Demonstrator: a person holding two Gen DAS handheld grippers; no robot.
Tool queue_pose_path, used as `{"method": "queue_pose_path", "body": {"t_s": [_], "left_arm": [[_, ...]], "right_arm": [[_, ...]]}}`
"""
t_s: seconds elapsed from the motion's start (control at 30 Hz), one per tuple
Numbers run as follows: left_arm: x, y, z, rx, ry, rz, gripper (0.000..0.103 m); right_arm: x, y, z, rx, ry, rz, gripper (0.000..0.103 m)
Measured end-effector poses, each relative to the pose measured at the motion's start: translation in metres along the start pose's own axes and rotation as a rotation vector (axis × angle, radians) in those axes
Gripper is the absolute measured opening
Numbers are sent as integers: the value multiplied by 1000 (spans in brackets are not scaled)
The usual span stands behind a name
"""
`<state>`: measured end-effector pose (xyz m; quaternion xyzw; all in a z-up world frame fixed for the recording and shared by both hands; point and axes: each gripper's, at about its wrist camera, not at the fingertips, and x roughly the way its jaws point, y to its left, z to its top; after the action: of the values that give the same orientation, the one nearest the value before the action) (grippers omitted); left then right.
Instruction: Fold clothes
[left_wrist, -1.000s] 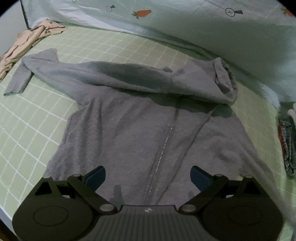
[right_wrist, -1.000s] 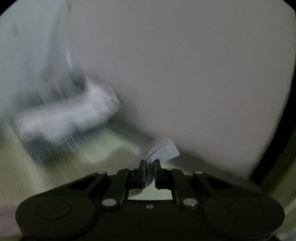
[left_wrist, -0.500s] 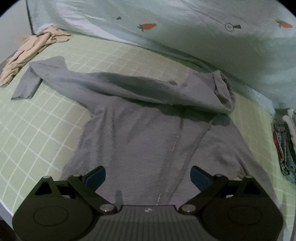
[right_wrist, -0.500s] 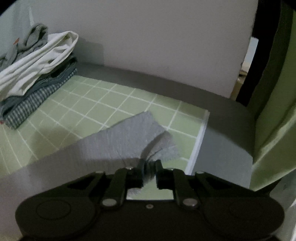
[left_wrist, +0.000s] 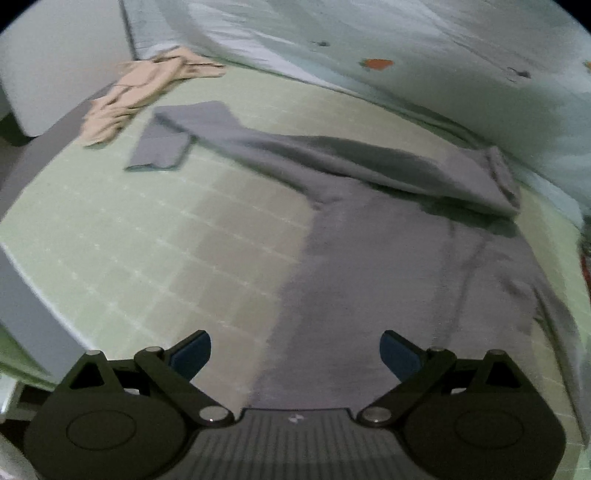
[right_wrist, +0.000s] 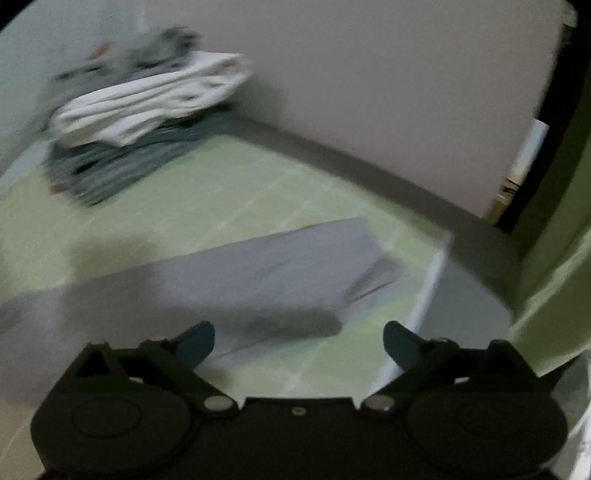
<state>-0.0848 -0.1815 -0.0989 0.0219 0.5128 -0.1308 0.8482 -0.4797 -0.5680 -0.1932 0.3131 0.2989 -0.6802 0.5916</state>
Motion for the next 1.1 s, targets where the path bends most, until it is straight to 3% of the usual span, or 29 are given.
{"method": "queue_pose_path", "body": {"t_s": [0.3,0.43,0.6,0.7,0.83,0.93,1.1], "left_arm": [[-5,87,14,-79,3,60,98],[6,133,43,-94,-11,35,98],[29,184,94,-80,-34,-17,97],[49,212,126,-74,-37,-46,96],[81,243,164,-17,-25,-71,85],[106,255,182,36,4,-83,78],[142,263,202,49,51,-154,76]], "right_arm": [[-70,131,-49,-207,-32,262,101],[-116,192,-85,-282,-39,401,102],[-162,258,-152,-379,-3,498,102],[-178,283,-188,-408,15,500,103],[-193,306,-226,-392,36,469,103],[-196,317,-245,-358,70,420,103],[-201,332,-265,-405,105,339,103]]}}
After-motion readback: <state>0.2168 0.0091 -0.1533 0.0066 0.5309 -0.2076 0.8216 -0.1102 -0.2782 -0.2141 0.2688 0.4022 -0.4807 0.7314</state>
